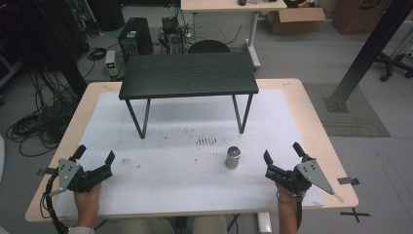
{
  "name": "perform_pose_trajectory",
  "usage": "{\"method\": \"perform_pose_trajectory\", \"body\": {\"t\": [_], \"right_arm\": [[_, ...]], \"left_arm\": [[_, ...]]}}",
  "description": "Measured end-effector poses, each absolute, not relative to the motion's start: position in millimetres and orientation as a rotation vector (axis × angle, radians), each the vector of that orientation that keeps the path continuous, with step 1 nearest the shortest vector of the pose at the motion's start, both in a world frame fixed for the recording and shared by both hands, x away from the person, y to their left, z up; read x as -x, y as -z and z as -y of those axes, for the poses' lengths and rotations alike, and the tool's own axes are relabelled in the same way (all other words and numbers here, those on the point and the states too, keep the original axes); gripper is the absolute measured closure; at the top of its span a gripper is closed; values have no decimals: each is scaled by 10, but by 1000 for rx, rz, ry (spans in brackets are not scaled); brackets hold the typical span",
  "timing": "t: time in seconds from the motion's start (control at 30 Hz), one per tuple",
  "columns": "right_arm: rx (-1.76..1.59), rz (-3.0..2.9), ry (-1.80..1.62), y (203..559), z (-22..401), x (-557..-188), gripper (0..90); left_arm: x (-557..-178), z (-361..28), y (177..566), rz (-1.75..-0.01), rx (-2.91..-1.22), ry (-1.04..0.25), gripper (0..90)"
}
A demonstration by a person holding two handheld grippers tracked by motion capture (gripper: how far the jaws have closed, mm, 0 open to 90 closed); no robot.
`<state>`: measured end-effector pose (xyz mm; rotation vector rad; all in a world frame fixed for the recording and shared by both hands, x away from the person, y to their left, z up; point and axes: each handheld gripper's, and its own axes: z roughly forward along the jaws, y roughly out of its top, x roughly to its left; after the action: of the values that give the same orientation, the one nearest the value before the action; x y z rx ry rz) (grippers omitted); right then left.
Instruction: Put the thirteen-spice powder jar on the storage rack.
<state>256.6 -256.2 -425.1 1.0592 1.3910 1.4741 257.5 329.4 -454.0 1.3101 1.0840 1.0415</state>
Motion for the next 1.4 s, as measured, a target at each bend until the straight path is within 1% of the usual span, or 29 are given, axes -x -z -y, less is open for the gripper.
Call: {"method": "perform_pose_trajectory", "body": {"t": [0.37,0.63,0.9,1.4], "right_arm": [[-995,-1459,-1548,4079,2340,-2530,11],[-974,-1521,-1550,4059,2187,-2517,11],[-981,-1647,-1510,4216,1923,-2561,15],[-1042,-1780,-1452,4383,1697,-2772,28]], "left_arm": [[-2575,-3292,4541,-1083,-1310,-1042,7],[-2575,-3292,4540,-1084,-1310,-1042,7],[-2577,-3293,4540,-1084,-1313,-1041,7],[-2578,-3292,4540,-1085,-1313,-1040,7]]}}
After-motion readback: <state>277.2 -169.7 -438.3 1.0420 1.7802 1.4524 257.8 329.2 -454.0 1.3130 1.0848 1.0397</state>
